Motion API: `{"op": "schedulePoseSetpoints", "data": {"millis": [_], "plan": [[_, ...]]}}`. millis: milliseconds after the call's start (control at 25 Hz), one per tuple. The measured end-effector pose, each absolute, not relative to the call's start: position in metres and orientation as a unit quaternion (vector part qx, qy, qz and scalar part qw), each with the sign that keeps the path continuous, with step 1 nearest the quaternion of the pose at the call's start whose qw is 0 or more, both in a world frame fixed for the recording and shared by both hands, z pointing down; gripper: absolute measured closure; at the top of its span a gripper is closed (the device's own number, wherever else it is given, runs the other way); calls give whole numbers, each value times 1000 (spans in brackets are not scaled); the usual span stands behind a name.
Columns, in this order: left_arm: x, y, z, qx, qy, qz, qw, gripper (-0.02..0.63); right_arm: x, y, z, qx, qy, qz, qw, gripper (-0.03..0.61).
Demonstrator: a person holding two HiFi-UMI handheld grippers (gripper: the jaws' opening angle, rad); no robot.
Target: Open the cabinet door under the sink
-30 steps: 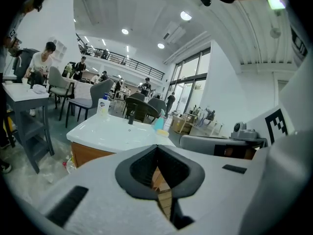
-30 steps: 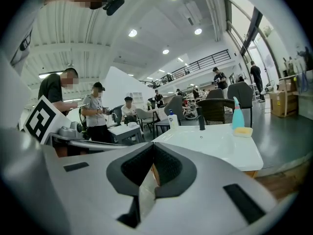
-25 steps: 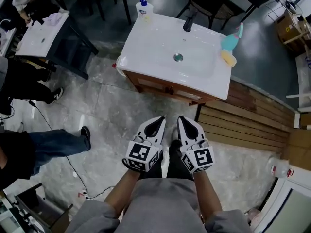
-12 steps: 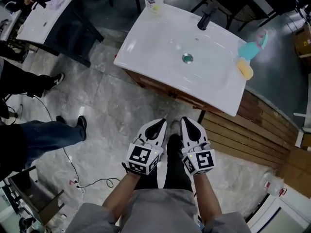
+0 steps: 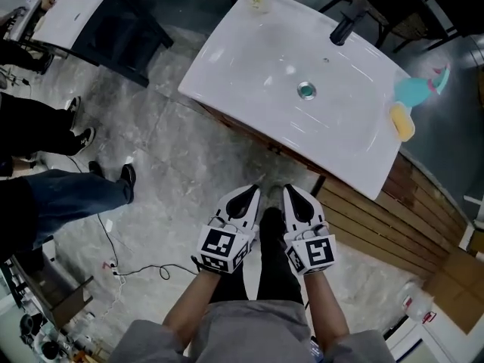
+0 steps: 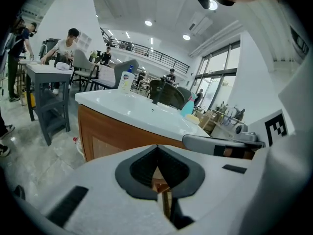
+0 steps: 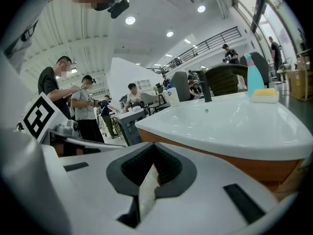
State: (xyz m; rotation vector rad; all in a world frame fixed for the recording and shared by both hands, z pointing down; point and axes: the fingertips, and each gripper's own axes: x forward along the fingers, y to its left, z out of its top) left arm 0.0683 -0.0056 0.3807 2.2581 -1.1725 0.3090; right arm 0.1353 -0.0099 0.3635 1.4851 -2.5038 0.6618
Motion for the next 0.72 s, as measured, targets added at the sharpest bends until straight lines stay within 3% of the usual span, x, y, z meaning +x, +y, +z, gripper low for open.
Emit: {"op": "schedulePoseSetpoints", "data": {"millis": [720], "plan": [[76, -42, 507, 842, -448, 101, 283, 606, 133, -42, 475, 487, -837, 237, 82, 569]]}}
